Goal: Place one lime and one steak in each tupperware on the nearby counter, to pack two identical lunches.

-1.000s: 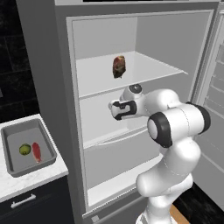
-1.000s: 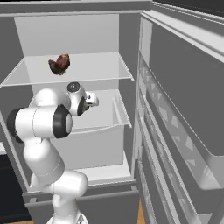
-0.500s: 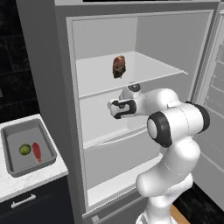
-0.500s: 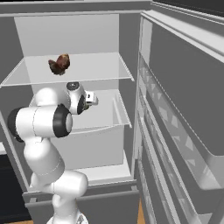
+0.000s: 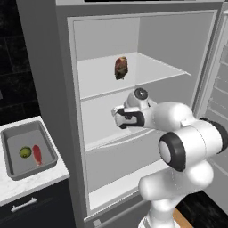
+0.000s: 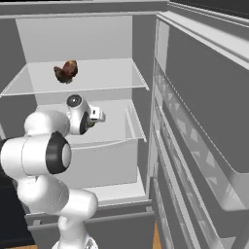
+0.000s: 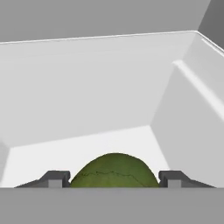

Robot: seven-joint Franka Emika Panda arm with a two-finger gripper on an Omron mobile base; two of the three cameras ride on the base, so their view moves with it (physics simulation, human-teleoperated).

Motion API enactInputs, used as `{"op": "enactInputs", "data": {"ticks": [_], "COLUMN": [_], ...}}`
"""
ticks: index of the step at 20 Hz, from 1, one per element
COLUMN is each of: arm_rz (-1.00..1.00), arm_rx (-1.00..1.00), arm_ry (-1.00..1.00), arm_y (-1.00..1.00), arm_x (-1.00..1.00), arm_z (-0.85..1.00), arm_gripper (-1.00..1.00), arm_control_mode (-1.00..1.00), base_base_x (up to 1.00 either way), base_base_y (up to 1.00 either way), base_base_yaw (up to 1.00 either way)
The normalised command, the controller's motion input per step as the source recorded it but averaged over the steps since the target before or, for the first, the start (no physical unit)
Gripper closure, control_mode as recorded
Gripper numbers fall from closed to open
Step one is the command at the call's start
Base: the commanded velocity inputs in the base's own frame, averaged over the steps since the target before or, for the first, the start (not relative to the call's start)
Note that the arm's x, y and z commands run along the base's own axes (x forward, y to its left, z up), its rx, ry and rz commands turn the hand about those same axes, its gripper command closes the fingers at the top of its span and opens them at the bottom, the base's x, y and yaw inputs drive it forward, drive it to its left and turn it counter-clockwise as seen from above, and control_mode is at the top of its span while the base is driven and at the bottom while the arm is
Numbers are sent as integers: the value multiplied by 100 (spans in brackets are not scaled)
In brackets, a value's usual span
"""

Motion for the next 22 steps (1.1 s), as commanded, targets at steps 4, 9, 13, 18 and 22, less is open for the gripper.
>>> {"op": "enactInputs", "data": {"ticks": [4,9,13,18,22], "arm_rz": [0,0,0,0,0], "arm_rx": [3,7,6,3,0], "arm_ry": [-2,9,13,29,32], "arm_y": [0,-16,-14,-3,0], "arm_x": [-81,-97,-100,-89,-94], "arm_z": [55,100,100,89,44], "arm_gripper": [100,100,100,100,100], "arm_control_mode": [-100,-100,-100,-100,-100], "base_base_x": [0,0,0,0,0], "base_base_y": [0,0,0,0,0], "base_base_yaw": [0,0,0,0,0]}}
